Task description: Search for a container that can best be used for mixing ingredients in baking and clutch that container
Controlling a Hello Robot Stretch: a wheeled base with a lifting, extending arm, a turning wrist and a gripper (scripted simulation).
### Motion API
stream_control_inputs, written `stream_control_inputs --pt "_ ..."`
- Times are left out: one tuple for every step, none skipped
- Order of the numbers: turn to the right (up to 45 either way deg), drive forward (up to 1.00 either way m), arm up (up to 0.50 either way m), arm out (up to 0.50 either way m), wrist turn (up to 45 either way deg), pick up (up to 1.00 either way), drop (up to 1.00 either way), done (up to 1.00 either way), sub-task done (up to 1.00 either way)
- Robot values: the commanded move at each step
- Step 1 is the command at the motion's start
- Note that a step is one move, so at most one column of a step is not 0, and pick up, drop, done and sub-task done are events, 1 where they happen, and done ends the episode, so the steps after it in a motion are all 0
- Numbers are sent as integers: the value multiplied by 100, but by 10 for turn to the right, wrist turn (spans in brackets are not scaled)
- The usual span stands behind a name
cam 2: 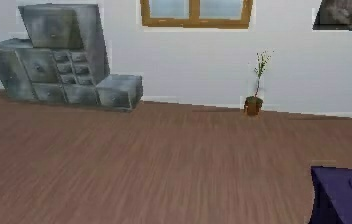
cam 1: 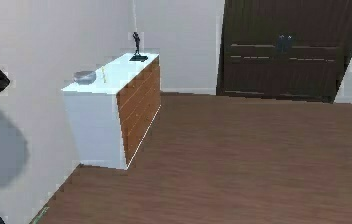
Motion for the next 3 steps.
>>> stream_control_inputs --pt "0 100 0 0 0 0 0 0 0" --pt "0 15 0 0 0 0 0 0 0" --pt "-450 0 0 0 0 0 0 0 0"
